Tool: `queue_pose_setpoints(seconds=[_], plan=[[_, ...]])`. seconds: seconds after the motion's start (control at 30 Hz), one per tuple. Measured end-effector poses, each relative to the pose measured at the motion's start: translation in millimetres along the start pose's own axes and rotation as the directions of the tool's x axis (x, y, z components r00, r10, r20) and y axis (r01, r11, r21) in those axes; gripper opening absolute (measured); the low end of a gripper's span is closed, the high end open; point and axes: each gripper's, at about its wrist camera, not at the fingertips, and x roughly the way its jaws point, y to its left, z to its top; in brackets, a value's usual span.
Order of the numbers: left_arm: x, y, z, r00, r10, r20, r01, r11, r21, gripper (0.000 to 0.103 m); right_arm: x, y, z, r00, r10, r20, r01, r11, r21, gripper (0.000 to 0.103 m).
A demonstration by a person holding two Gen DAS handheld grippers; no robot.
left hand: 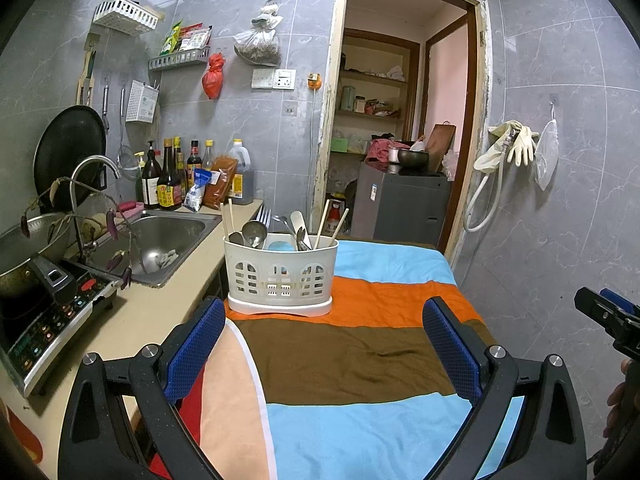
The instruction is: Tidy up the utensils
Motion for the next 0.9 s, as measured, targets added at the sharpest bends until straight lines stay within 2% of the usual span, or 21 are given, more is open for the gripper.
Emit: queue_pose_setpoints(seconds=[0.7,0.9], plan=[[-1.5,5.0,-3.4,1.000,0.006,0.000,-0.006,1.000,0.002,0.097,-0.4,1.1,-5.2,1.000,0.001,-0.004,-0.001,1.000,0.001,0.103],[-3.5,7.1,-4.6,0.999,0.032,-0.004,-0.031,0.999,0.009,0.097,-0.3,1.1,-4.6,1.000,0.001,-0.004,-0.001,1.000,0.001,0.103]])
